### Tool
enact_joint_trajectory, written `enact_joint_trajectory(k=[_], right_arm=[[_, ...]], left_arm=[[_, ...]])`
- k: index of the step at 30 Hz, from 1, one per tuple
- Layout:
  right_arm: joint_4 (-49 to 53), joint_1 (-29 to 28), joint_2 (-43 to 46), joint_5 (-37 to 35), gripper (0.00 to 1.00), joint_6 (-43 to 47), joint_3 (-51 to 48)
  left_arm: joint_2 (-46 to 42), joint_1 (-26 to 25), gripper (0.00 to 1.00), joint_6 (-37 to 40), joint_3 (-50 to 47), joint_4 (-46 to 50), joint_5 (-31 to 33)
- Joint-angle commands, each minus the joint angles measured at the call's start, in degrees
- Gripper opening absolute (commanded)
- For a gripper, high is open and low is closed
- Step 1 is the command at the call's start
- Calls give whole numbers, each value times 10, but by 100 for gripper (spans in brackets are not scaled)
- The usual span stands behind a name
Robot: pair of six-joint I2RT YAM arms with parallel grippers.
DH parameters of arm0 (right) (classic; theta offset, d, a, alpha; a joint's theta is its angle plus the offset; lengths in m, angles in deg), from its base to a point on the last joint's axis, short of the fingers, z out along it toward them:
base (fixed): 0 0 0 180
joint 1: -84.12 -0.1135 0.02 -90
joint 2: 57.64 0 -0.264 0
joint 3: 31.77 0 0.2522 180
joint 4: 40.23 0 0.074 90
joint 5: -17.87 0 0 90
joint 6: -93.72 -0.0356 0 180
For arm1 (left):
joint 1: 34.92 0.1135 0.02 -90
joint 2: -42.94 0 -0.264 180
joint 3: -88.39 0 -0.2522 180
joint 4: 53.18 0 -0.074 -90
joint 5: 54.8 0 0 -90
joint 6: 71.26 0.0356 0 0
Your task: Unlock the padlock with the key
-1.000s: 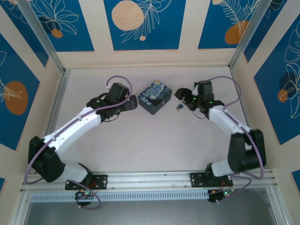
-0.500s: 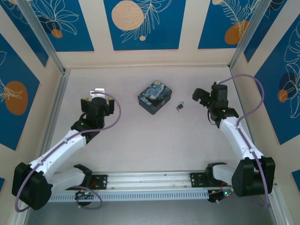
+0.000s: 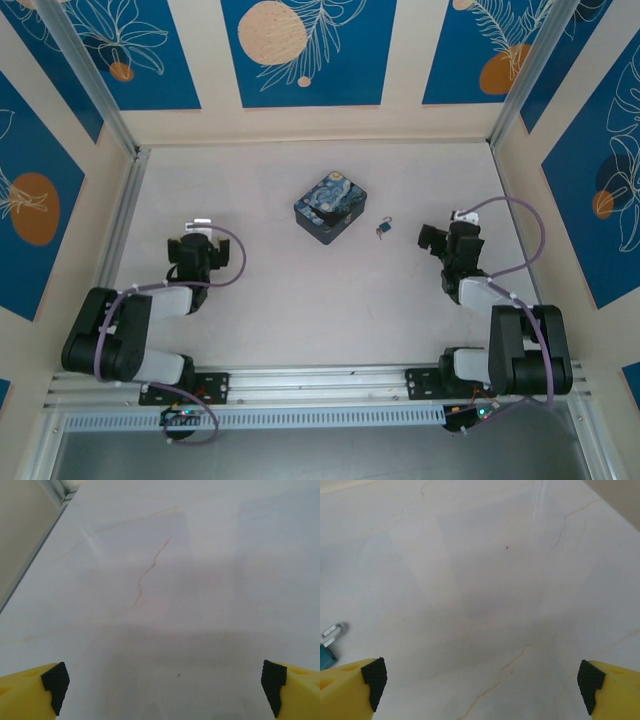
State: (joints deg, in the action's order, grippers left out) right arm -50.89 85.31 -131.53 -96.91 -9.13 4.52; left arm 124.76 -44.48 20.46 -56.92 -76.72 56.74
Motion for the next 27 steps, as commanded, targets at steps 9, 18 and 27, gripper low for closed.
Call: enact_joint_trajectory(k=[9,18,27], right_arm=[[-362,-64,-162,80,99,95,-33],[-251,-28,-137,114,99,58,0],[-218,-16,-136,170,99,65,14]], left_arm=[[67,51,100,-1,19,-112,-148],[68,53,100,-2,25,-100,-151],[69,53,100,-3,26,-99,-152]])
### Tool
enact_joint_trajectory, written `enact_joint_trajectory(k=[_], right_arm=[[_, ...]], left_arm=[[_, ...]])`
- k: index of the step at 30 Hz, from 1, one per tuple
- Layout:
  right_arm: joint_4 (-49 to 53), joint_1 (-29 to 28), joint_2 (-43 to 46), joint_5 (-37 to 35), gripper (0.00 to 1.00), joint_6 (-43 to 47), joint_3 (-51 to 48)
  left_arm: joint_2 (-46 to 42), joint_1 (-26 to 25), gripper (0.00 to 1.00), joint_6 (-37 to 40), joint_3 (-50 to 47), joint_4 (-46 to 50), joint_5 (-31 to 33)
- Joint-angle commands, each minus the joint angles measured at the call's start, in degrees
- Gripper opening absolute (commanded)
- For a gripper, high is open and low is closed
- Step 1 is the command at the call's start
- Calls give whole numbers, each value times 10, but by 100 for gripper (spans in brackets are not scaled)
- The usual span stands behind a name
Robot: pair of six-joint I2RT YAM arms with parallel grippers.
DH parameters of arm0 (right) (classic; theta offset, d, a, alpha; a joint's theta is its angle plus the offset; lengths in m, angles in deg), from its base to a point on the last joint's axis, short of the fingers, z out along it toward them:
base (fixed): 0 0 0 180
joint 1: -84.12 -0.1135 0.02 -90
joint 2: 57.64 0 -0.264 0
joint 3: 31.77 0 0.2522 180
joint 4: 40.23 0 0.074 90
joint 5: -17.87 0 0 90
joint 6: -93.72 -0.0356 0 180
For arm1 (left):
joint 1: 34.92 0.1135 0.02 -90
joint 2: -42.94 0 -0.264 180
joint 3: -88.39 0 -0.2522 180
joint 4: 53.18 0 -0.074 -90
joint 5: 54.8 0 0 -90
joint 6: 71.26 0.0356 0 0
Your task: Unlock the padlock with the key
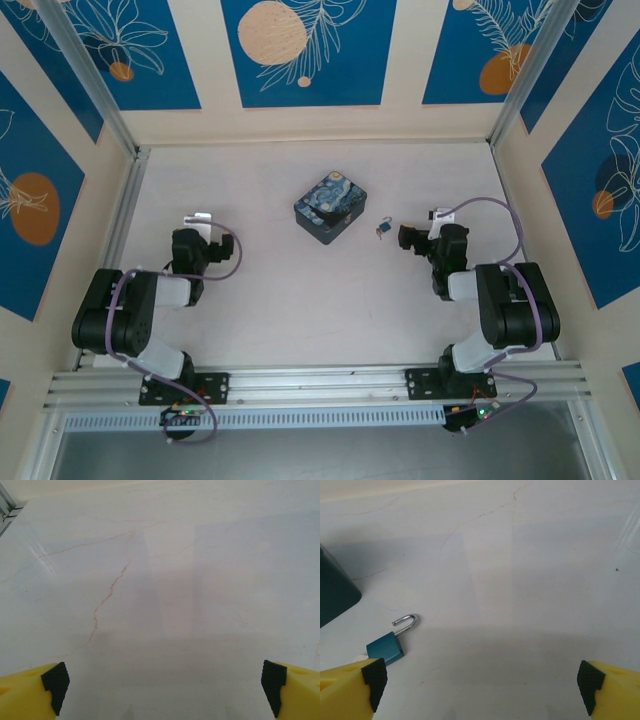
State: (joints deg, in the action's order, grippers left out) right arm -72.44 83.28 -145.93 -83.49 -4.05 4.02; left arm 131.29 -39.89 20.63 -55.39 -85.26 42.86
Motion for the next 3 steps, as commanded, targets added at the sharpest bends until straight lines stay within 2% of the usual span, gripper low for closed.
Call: enact_joint_trajectory(k=[1,3], right_arm=[[-11,6,7,39,99,14,16],[-13,4,11,38,99,16,12]], left_arm=[[3,8,100,-5,11,-14,-13],[2,8,100,-5,9,-15,-13]])
